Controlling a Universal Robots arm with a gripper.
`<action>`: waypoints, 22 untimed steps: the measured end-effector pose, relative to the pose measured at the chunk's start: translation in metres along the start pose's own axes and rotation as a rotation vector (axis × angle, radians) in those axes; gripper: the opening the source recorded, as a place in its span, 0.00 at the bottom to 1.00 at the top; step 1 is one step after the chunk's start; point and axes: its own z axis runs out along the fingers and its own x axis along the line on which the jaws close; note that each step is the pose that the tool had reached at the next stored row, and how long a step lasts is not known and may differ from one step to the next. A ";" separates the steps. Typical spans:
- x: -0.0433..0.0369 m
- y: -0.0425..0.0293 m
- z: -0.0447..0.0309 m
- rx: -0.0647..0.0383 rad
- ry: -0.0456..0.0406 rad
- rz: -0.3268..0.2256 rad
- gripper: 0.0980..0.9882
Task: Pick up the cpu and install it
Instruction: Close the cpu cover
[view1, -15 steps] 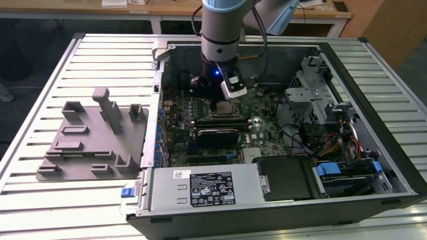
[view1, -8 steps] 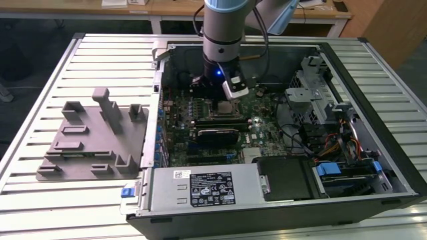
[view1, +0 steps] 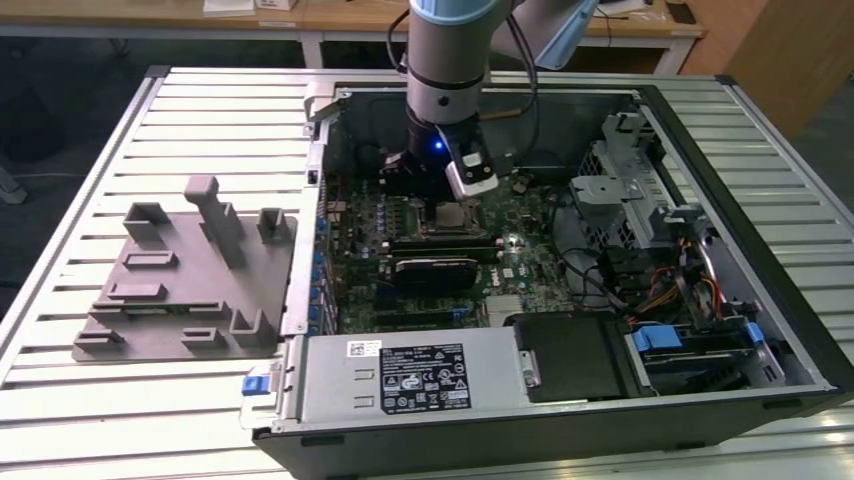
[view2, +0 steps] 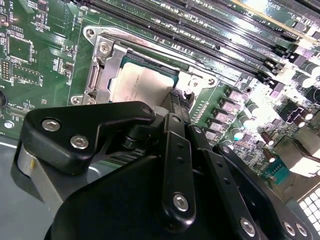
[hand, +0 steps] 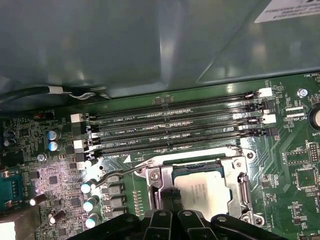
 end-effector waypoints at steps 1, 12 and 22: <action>0.0000 0.0000 -0.0005 0.000 0.0000 0.000 0.01; 0.0002 0.0005 -0.0137 0.000 -0.0001 0.000 0.01; -0.0238 0.0039 -0.0140 0.000 -0.0001 0.000 0.01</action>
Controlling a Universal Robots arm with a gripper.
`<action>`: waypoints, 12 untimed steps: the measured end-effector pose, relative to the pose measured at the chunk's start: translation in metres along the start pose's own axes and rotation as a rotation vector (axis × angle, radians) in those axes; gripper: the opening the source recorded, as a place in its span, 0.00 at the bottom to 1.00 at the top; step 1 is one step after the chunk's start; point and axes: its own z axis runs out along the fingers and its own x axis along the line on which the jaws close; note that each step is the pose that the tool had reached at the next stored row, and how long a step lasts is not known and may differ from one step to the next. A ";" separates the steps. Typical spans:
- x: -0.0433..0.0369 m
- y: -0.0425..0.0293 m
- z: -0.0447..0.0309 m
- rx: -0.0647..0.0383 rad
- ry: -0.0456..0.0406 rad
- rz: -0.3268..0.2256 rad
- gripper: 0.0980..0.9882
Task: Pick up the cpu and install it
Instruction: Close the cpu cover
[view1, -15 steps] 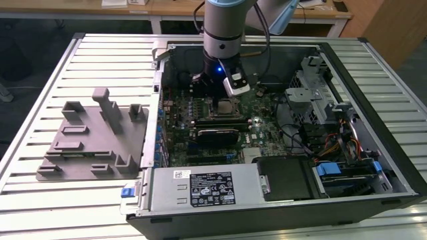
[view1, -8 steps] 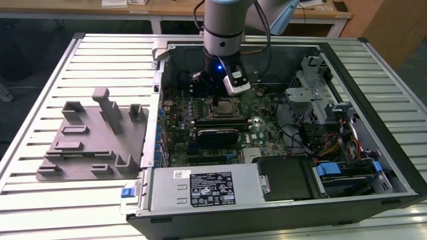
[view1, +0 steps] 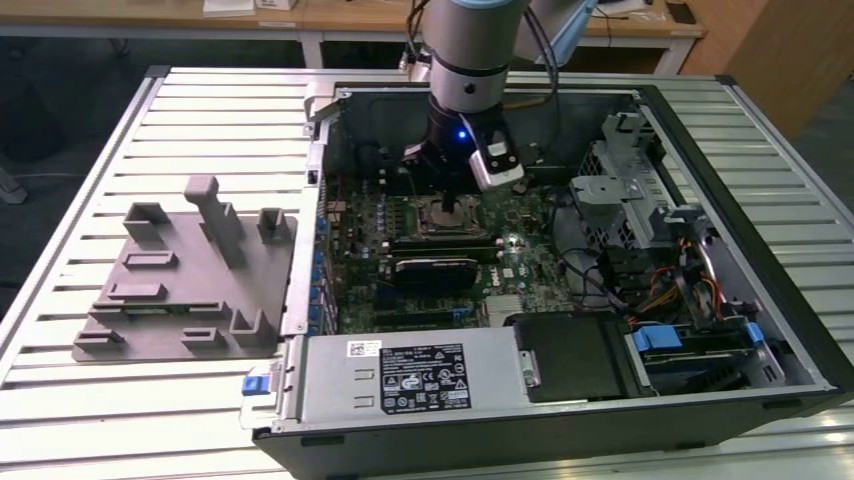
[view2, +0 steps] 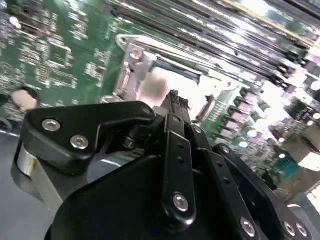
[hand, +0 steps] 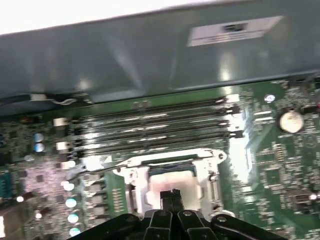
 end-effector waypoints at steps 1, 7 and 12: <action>-0.0015 0.0002 0.0000 0.000 0.0001 0.000 0.01; -0.0016 0.0005 -0.0065 0.000 -0.0001 0.000 0.01; -0.0014 0.0009 -0.0191 0.000 0.0000 0.000 0.01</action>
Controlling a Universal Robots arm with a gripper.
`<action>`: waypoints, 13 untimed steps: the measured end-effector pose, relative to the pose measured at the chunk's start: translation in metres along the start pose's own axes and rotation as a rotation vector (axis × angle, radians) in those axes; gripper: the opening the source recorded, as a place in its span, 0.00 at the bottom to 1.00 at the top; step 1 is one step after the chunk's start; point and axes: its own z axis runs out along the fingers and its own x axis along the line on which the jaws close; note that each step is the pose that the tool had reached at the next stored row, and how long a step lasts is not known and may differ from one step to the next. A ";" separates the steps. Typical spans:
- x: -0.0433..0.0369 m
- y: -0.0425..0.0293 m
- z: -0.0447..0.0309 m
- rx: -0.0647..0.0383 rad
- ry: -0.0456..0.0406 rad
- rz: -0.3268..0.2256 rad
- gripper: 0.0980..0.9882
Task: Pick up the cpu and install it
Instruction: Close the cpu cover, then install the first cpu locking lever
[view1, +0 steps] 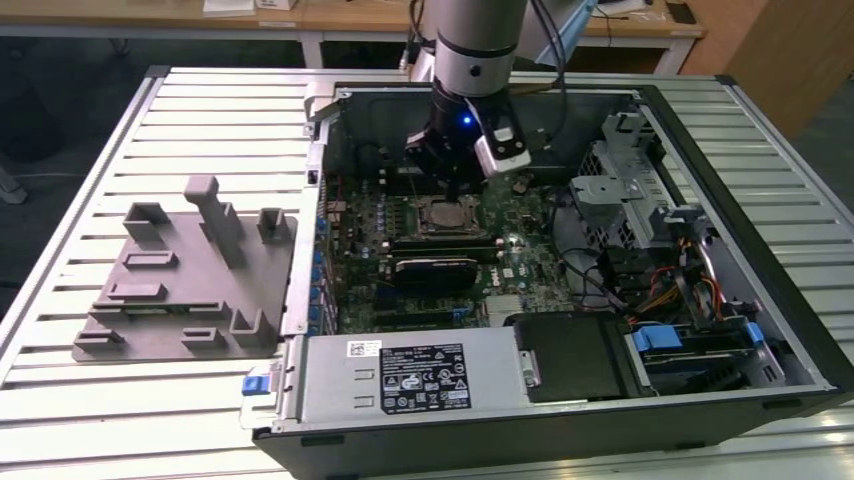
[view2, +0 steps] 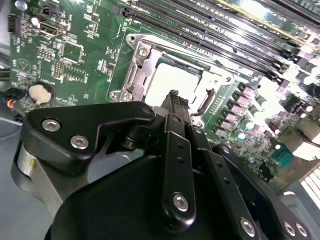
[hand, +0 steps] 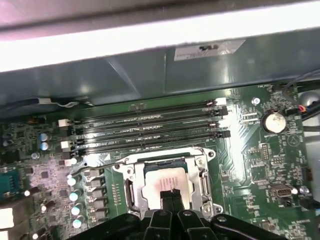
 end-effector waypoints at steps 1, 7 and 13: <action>0.0000 0.0000 -0.0015 0.000 0.0000 0.000 0.01; 0.0001 0.0001 -0.0034 0.000 -0.0001 0.000 0.01; 0.0001 0.0001 -0.0036 0.000 -0.0001 0.000 0.01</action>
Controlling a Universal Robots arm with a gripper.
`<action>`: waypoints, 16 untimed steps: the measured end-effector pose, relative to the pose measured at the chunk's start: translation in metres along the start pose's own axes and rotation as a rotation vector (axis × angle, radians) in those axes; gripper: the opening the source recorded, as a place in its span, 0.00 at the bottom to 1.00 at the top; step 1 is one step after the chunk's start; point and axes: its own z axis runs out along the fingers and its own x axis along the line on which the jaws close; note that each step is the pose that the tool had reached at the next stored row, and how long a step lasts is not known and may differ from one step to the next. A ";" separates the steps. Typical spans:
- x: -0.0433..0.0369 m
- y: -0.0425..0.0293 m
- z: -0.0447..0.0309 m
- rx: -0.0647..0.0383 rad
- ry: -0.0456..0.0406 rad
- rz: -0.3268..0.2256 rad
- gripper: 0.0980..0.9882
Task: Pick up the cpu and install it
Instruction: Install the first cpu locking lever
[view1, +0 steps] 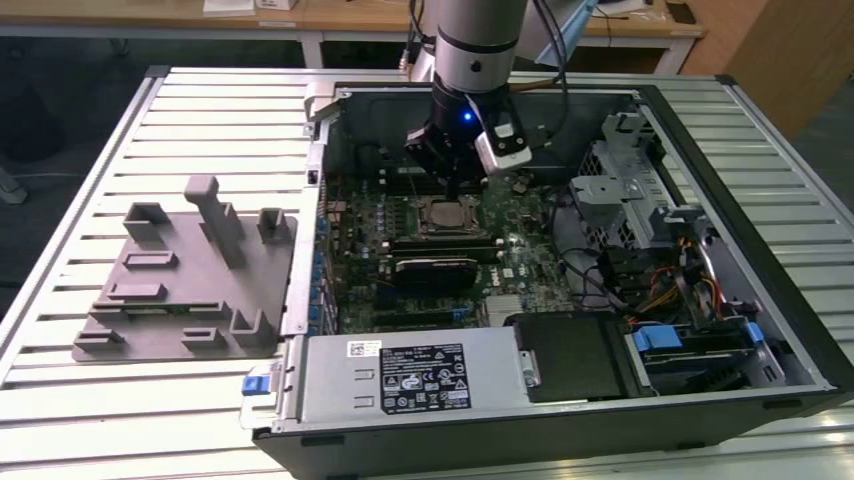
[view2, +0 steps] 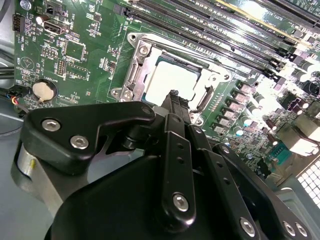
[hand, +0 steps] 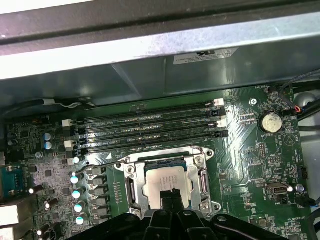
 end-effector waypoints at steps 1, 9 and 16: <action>0.0004 -0.0001 0.0000 0.000 0.0000 0.000 0.01; 0.0074 -0.0011 0.0001 0.000 0.0000 0.000 0.01; 0.0168 -0.0025 0.0002 0.000 0.0000 0.000 0.01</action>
